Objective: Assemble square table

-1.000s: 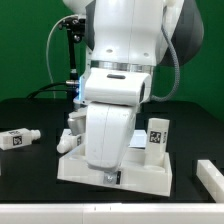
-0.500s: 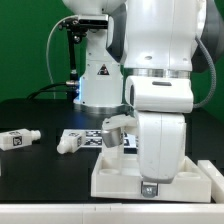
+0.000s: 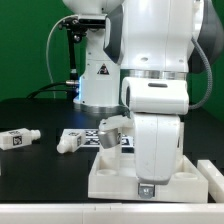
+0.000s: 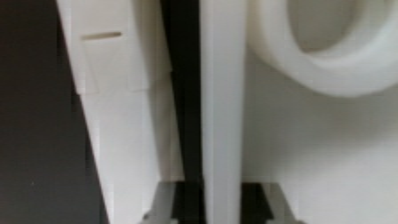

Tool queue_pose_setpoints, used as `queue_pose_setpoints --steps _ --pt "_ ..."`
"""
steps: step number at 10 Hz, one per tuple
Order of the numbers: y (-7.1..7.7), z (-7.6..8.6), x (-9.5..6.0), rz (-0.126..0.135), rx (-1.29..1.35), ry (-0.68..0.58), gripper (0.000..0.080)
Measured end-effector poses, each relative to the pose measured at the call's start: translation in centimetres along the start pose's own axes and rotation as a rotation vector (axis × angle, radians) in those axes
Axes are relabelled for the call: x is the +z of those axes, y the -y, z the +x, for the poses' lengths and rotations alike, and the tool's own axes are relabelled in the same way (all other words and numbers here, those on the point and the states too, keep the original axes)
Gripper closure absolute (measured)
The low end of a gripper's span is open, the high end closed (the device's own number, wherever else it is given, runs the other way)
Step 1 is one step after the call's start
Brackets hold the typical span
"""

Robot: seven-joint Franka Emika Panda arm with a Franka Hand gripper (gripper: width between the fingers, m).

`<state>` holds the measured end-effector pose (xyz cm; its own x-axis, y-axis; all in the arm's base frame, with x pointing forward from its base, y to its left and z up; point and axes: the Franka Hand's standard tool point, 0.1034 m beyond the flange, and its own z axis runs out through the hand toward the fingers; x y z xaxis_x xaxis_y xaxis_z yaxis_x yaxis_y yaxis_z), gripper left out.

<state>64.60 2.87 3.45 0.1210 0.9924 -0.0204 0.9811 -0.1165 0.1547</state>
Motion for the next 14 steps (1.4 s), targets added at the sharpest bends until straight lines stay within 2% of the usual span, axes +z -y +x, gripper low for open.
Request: queue_pose_setpoints --steps 3,6,8,9,10,11,12,13,14 --pt "-0.5 2.5 0.0 -0.013 -0.015 -0.01 0.0752" --pt "-0.6 2.6 0.4 -0.025 -0.057 0.011 0.075" --pt "-0.8 2.4 0.6 -0.045 -0.09 0.004 0.075" --pt "-0.7 2.4 0.6 -0.041 -0.082 0.005 0.0697" --pt "-0.2 2.4 0.6 -0.025 -0.082 0.008 0.0697" --pt "-0.1 2.3 0.5 -0.019 -0.082 0.009 0.0561" --pt "-0.1 2.2 0.6 -0.019 -0.079 0.01 0.0378" --pt "-0.3 2.2 0.4 -0.023 -0.072 0.011 0.0244" --pt "-0.7 2.0 -0.9 -0.038 -0.049 0.012 0.0244"
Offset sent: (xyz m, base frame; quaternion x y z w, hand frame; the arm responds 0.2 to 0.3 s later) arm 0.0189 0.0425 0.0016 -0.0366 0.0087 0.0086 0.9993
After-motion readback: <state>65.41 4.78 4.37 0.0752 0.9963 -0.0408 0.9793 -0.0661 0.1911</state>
